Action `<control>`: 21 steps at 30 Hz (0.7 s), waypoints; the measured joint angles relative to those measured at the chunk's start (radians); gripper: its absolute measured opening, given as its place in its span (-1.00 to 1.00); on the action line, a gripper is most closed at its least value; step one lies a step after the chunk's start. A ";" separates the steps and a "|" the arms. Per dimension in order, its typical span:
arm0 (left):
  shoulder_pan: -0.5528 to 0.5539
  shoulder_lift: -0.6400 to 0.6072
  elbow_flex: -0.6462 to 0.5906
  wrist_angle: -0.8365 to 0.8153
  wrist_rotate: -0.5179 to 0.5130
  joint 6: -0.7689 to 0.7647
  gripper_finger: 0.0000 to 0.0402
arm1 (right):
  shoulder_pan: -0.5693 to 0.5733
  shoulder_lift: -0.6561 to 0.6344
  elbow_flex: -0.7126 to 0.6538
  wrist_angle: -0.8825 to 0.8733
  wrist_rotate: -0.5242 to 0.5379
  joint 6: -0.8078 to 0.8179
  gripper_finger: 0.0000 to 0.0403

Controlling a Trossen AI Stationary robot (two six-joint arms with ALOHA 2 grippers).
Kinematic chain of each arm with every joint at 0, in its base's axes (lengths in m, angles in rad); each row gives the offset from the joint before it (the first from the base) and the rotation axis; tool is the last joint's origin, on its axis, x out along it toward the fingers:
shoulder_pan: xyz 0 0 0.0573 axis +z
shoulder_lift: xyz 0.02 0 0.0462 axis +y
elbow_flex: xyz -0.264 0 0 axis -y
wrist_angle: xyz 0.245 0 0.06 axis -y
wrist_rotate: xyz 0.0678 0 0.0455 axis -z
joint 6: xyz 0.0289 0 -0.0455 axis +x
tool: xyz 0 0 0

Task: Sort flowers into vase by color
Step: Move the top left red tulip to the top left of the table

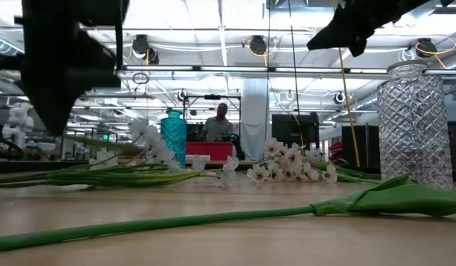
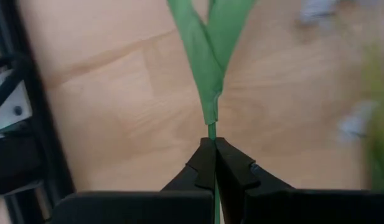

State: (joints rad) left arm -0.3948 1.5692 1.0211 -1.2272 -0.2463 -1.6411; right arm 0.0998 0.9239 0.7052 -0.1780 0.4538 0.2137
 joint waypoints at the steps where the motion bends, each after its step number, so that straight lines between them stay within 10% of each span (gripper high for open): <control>1: -0.016 -0.015 0.011 -0.006 -0.012 -0.002 -0.98 | 0.000 0.006 0.000 0.000 -0.016 0.012 -1.00; 12: -0.247 -0.114 0.150 -0.009 -0.108 0.003 -0.98 | 0.049 0.133 0.000 0.124 -0.305 0.060 -1.00; 21: -0.357 -0.114 0.225 0.140 -0.503 0.204 -0.98 | 0.163 0.284 0.000 0.515 -0.329 -0.013 -1.00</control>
State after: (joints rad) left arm -0.7513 1.4555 1.2465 -1.0871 -0.7493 -1.4366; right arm 0.2627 1.2074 0.7052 0.3373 0.1248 0.2006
